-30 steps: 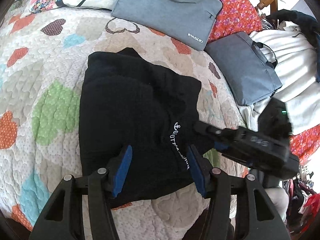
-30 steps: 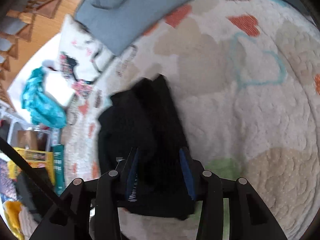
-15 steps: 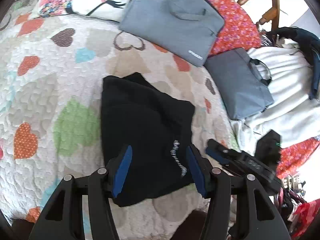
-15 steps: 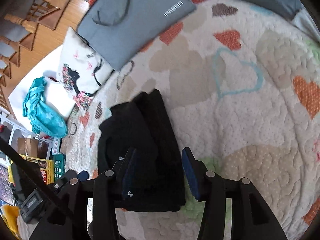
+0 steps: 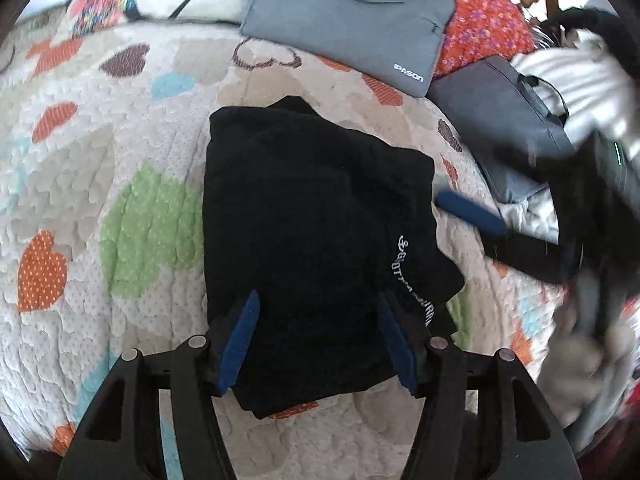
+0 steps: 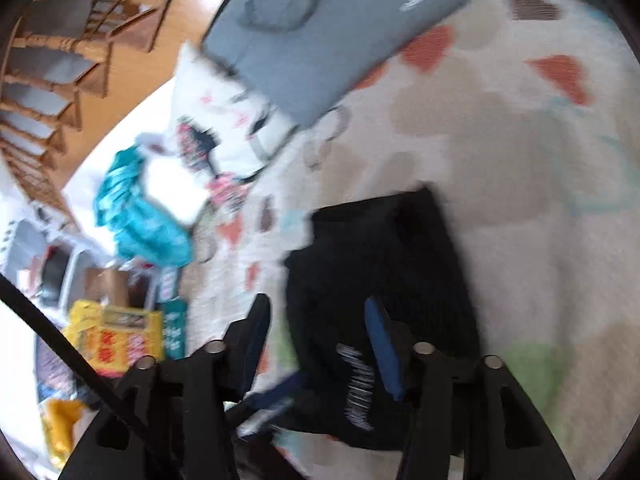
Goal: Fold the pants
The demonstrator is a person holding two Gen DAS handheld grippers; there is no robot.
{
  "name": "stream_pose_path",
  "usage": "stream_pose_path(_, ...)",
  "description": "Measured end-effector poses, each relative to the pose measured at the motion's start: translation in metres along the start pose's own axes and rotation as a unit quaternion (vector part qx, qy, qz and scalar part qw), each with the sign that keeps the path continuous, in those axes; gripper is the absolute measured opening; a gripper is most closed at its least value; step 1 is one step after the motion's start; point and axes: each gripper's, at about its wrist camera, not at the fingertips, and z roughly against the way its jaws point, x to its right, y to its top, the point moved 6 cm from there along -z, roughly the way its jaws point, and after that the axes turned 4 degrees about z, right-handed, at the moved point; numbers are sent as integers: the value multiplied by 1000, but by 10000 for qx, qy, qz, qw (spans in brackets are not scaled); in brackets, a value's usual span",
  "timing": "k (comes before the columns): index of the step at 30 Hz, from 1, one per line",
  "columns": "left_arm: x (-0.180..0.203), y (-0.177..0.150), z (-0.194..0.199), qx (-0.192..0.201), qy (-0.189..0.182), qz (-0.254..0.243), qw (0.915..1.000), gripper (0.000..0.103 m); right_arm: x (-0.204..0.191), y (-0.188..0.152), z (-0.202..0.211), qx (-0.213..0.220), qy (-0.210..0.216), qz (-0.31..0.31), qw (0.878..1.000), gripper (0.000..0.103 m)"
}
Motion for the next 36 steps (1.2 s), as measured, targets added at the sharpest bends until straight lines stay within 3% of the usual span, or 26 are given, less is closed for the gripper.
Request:
stream_pose_path(3, 1, -4, 1, 201, 21, -113, 9997, 60, -19, 9, -39, -648, 440, 175, 9968, 62)
stream_pose_path(5, -3, -6, 2, 270, -72, -45, 9996, 60, -21, 10, -62, -933, 414, 257, 9944, 62)
stream_pose_path(8, -6, -7, 3, 315, -188, -9, 9993, 60, -8, 20, -98, -1128, 123, 120, 9935, 58)
stream_pose_path(10, -6, -7, 3, 350, -236, -21, 9991, 60, 1, 32, -111, -1048, -263, 60, 9941, 49)
stream_pose_path(12, -5, -8, 3, 385, -240, -50, 9990, 60, -6, 40, -114, -993, -516, 236, 9934, 51)
stream_pose_path(14, -5, -10, 3, 456, -251, -86, 9986, 61, -29, 46, -108, -924, -251, 508, 9941, 53)
stream_pose_path(15, -5, -11, 4, 487, -253, -93, 9984, 61, -48, 46, -107, -993, 109, 631, 9930, 54)
stream_pose_path(17, -5, -13, 4, 555, -252, -69, 9981, 61, -66, 42, -112, -1165, 347, 812, 9893, 62)
stream_pose_path(18, -5, -13, 5, 574, -250, -54, 9980, 61, -74, 38, -118, -1320, 351, 910, 9864, 67)
stream_pose_path(21, -5, -18, 8, 615, -287, -58, 9977, 61, -70, 24, -158, -2120, 317, 890, 9727, 69)
stream_pose_path(23, -6, -20, 11, 623, -286, -60, 9976, 61, -46, 18, -184, -2466, -240, 815, 9654, 61)
stream_pose_path(24, -7, -20, 11, 605, -302, -36, 9977, 61, -34, 18, -194, -2525, -481, 760, 9634, 44)
stream_pose_path(25, -8, -20, 12, 591, -346, -6, 9977, 61, -27, 23, -197, -2448, -592, 695, 9653, 39)
stream_pose_path(27, -9, -20, 14, 539, -403, 30, 9977, 61, -28, 32, -189, -2136, -455, 532, 9744, 40)
stream_pose_path(31, -12, -18, 22, 358, -520, 184, 9978, 61, -35, 46, -131, -1204, -606, 753, 9880, 61)
stream_pose_path(36, -24, -17, 41, 320, -779, 805, 9932, 61, -18, 29, -53, -712, -473, 637, 9943, 63)
